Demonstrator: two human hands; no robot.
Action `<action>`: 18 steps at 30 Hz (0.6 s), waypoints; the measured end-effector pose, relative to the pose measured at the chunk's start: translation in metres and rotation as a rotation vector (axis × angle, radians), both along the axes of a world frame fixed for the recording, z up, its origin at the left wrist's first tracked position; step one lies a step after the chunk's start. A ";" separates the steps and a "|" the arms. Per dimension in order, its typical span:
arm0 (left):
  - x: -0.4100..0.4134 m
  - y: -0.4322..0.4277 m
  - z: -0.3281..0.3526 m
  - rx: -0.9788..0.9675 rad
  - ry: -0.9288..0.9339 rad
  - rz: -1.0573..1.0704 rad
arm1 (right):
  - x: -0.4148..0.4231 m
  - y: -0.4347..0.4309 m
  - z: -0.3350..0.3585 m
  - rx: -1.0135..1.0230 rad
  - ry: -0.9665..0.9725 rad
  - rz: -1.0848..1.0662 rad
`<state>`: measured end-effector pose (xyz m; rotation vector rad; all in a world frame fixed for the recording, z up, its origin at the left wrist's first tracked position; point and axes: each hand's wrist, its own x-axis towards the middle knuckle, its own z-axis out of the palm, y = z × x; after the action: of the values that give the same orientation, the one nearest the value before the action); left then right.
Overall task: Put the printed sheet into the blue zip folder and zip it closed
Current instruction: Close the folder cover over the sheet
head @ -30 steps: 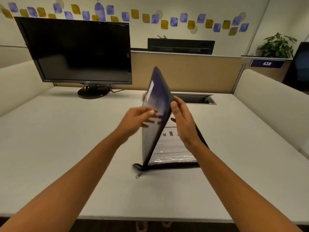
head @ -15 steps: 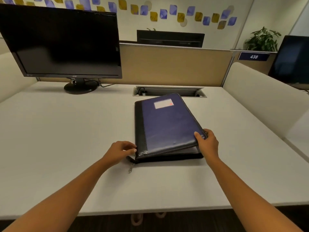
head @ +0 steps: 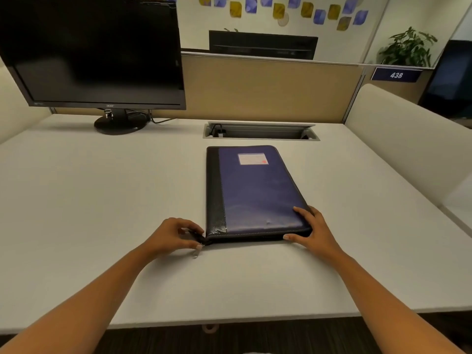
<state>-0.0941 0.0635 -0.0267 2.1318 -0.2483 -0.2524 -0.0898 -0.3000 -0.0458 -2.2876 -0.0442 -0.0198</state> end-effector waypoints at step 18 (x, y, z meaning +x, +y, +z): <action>0.011 0.015 -0.015 -0.261 0.014 0.296 | 0.037 0.068 -0.011 -0.442 -0.230 -0.171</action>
<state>-0.0834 0.0785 -0.0416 1.8771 0.0431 -0.0575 -0.0533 -0.2324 -0.0564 -2.7130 0.0315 -0.3986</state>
